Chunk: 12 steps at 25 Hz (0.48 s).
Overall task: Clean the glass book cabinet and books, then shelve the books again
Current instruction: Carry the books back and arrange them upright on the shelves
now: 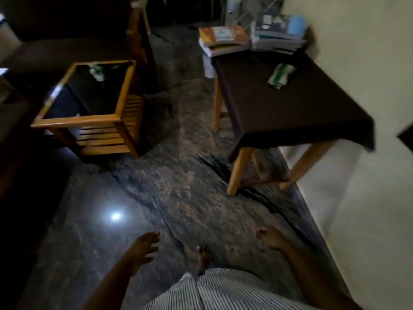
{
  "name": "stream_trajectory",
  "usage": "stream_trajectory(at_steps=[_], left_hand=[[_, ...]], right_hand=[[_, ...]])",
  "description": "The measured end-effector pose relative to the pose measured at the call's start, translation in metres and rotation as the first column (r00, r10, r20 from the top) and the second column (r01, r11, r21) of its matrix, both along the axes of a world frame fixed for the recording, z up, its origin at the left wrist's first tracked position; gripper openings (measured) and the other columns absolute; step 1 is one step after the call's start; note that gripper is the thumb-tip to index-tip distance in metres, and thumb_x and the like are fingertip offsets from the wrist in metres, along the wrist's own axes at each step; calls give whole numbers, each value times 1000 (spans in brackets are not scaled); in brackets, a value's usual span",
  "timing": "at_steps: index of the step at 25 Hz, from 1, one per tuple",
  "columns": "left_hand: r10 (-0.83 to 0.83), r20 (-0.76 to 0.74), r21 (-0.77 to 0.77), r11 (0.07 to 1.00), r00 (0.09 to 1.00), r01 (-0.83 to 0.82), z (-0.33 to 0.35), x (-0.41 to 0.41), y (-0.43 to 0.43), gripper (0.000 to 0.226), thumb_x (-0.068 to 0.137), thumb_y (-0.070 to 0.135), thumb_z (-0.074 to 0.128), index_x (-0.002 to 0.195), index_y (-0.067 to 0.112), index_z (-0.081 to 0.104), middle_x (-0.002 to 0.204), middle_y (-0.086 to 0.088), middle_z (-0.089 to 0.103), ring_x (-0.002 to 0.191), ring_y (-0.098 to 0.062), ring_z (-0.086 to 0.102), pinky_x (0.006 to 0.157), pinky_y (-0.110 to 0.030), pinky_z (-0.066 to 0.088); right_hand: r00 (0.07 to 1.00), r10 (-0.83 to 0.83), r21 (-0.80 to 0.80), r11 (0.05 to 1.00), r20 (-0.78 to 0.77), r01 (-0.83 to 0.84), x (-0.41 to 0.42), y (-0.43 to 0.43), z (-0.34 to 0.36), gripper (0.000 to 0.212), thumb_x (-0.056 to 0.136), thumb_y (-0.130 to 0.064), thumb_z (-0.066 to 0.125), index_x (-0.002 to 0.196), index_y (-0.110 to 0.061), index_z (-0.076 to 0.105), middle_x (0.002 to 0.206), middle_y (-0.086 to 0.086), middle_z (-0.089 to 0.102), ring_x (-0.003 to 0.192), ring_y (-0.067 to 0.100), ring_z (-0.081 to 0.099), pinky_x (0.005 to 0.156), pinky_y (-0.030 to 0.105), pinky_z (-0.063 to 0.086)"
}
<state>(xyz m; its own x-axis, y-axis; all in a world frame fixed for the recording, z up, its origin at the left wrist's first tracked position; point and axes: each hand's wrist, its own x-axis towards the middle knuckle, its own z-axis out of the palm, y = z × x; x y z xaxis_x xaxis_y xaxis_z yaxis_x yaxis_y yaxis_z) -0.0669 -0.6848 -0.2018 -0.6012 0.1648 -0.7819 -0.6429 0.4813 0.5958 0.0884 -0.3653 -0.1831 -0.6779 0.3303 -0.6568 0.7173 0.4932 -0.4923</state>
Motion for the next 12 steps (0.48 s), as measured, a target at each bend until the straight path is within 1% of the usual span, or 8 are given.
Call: stream_trajectory(at_steps=[1,2,3,4,6,9,10,12], left_hand=[[25,-29,-28,999,999,-26,6,-34,4,28,99,28,42,120,15,55,120,-6,57,103,-24,54,84,-32,36],[47,-73,-52,997,996,-51,9,-68,6,28,99,28,43,120,16,55,120,-7,57,101,-23,54,82,-31,36],[55,-109,-80,995,993,-64,13,-100,8,27,98,29,45,120,16,56,120,-7,58,99,-22,55,77,-30,37],[63,-137,-99,992,989,-77,15,-130,9,27,98,29,46,120,16,56,120,-7,58,99,-22,55,72,-29,37],[120,-136,-100,986,983,-134,12,-179,10,29,99,27,44,121,13,56,118,-7,58,97,-23,56,64,-25,34],[179,-94,-120,974,979,-190,-3,-248,19,30,99,25,44,124,11,54,122,-10,57,91,-23,57,61,-24,33],[202,-76,-106,972,977,-209,-8,-278,26,30,99,25,44,123,11,55,120,-10,57,91,-23,57,64,-25,34],[206,-69,-89,973,976,-212,-5,-348,50,27,99,27,44,118,12,56,115,-10,57,94,-25,56,73,-30,37]], right_hand=[[998,30,15,999,48,-30,-41,9,-9,32,98,-21,43,118,-2,60,125,11,58,114,24,54,83,24,39],[998,42,-14,999,50,-41,-91,14,-4,31,98,-19,44,114,2,61,120,14,61,110,26,56,83,28,40],[997,74,-34,997,-33,-75,-144,14,3,31,98,-16,44,110,6,61,117,19,62,108,30,57,85,31,41],[990,85,-73,993,-111,-94,-197,14,12,30,98,-17,45,110,5,61,116,20,62,109,30,57,87,32,42],[964,195,-78,974,-182,-212,-278,6,36,29,98,-22,46,117,-7,61,116,8,63,107,22,58,85,28,44],[941,224,-183,944,-253,-274,-389,11,56,28,98,-21,45,122,-11,56,106,-2,56,97,11,53,68,13,43],[941,202,-205,943,-272,-262,-426,17,61,28,98,-19,45,122,-10,56,103,-2,55,95,9,52,64,7,40],[929,175,-169,956,-325,-239,-490,39,67,27,97,-14,46,121,-6,56,102,2,58,92,10,55,62,2,38]])
